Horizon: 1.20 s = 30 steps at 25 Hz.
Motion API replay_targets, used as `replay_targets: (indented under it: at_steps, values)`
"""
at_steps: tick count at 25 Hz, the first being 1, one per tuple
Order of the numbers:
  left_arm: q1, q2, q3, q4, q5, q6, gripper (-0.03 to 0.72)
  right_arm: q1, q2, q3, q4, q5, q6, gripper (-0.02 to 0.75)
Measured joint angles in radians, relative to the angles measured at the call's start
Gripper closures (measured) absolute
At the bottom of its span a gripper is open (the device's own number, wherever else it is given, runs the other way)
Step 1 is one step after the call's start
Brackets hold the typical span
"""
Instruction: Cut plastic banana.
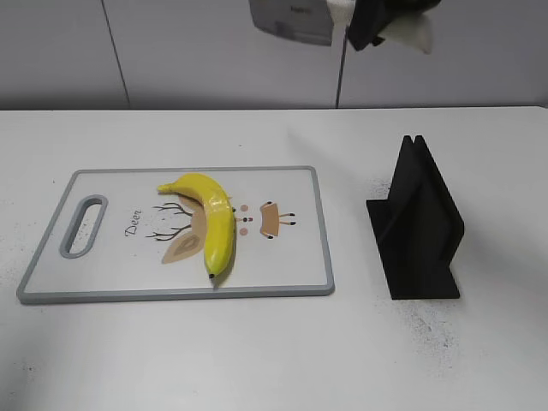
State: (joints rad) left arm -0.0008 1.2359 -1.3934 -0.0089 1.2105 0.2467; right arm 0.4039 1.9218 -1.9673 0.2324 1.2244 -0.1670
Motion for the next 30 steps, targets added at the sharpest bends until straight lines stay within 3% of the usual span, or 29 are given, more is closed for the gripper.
replay_targets:
  at_steps: [3, 7, 17, 23, 30]
  values:
    - [0.062, -0.099, 0.074, -0.012, 0.004, -0.02, 0.107, 0.001, -0.07, 0.02, 0.0, 0.0, 0.09, 0.578]
    - [0.083, -0.277, 0.223, -0.019, 0.008, -0.027, 0.108, 0.005, -0.184, 0.149, -0.001, -0.001, 0.138, 0.578]
    - [0.083, -0.768, 0.545, -0.024, -0.097, -0.027, 0.108, 0.005, -0.502, 0.569, -0.075, -0.168, 0.244, 0.578]
    - [0.083, -0.94, 0.667, -0.025, -0.025, -0.027, 0.113, 0.005, -0.613, 0.72, -0.196, -0.182, 0.36, 0.578]
    - [0.058, -1.08, 0.74, -0.028, 0.001, -0.077, 0.126, 0.005, -0.709, 0.857, -0.218, -0.211, 0.474, 0.578]
